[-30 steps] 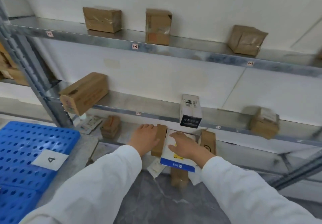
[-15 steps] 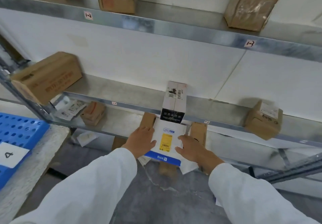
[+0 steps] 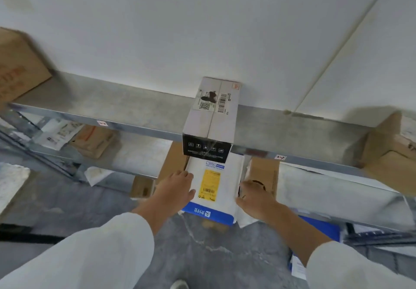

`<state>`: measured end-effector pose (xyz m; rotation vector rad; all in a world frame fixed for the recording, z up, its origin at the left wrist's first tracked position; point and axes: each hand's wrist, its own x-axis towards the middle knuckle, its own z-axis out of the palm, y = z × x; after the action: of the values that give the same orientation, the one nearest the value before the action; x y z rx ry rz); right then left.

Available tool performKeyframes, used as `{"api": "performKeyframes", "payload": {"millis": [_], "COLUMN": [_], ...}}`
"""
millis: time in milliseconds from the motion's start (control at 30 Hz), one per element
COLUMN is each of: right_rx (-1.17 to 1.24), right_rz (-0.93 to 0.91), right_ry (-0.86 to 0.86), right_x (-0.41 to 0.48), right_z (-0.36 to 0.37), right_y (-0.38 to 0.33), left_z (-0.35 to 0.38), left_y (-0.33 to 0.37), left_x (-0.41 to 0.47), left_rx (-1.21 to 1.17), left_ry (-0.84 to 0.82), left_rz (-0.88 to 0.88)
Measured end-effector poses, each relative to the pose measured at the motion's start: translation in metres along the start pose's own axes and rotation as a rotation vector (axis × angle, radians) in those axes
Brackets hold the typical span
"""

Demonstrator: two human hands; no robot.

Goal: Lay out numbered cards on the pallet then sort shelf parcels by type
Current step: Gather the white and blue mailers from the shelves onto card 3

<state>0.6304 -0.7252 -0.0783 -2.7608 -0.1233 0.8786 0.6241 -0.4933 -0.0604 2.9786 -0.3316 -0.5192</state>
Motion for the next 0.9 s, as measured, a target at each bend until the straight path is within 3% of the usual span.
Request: {"api": "performKeyframes", "payload": {"millis": [367, 600, 733, 900], "right_rx": [0.360, 0.319, 0.345, 0.393], "right_rz": [0.103, 0.277, 0.414, 0.492], "right_ry": [0.064, 0.033, 0.116, 0.206], "right_x": [0.140, 0.205, 0.219, 0.223], "right_z": [0.076, 0.132, 0.151, 0.154], "right_y": [0.010, 0.014, 0.018, 0.022], "left_z": [0.123, 0.186, 0.203, 0.208], "left_y": [-0.032, -0.036, -0.037, -0.036], "left_x": [0.111, 0.164, 0.170, 0.178], "left_rx": [-0.079, -0.114, -0.027, -0.136], "left_ry": [-0.022, -0.131, -0.130, -0.078], "left_rz": [-0.073, -0.211, -0.268, -0.434]}}
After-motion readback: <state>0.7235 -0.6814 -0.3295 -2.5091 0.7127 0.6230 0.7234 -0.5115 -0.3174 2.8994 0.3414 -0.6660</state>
